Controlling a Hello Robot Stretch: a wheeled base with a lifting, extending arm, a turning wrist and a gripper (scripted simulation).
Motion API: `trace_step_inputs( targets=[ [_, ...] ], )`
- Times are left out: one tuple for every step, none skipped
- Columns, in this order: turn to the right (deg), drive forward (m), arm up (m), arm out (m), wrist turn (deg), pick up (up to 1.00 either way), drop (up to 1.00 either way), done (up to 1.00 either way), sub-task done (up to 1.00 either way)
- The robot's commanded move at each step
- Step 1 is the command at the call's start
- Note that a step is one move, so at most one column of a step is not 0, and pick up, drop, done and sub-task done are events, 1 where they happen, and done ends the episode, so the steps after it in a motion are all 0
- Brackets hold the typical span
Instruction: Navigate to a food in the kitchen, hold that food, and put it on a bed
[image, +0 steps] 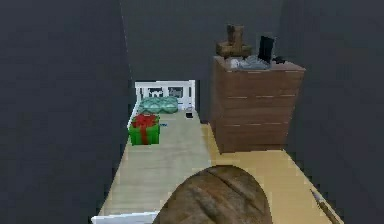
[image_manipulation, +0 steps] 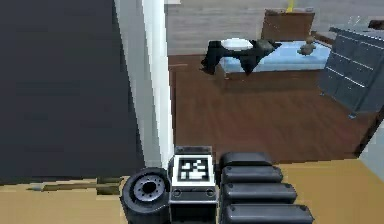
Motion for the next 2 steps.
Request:
trace_step_inputs(
  targets=[
    [39.0,0.0,0.0,0.0,0.0,0.0,0.0,0.0,0.0],
    [0.0,0.85,0.0,0.0,0.0,0.0,0.0,0.0,0.0]
  ],
)
